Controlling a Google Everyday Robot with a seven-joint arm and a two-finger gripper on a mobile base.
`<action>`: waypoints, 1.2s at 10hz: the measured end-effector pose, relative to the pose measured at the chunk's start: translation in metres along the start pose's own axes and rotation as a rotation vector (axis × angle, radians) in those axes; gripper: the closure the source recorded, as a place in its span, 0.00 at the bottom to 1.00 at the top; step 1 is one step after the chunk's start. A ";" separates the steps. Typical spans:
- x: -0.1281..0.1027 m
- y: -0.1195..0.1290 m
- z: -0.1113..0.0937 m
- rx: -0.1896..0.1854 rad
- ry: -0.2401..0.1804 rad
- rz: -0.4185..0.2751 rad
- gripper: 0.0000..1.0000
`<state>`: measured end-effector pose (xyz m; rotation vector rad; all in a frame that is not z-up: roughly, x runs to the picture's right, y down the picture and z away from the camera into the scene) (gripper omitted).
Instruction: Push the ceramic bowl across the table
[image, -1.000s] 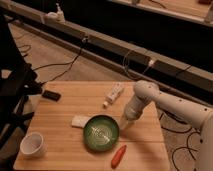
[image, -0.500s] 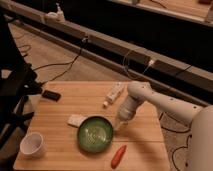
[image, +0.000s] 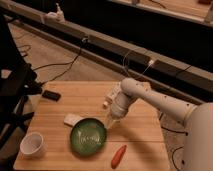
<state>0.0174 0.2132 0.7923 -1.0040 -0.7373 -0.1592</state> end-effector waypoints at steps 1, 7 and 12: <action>-0.002 -0.001 0.006 -0.014 -0.001 -0.012 1.00; -0.020 -0.010 0.012 -0.034 -0.053 -0.052 1.00; -0.021 -0.018 -0.023 0.025 -0.098 -0.062 1.00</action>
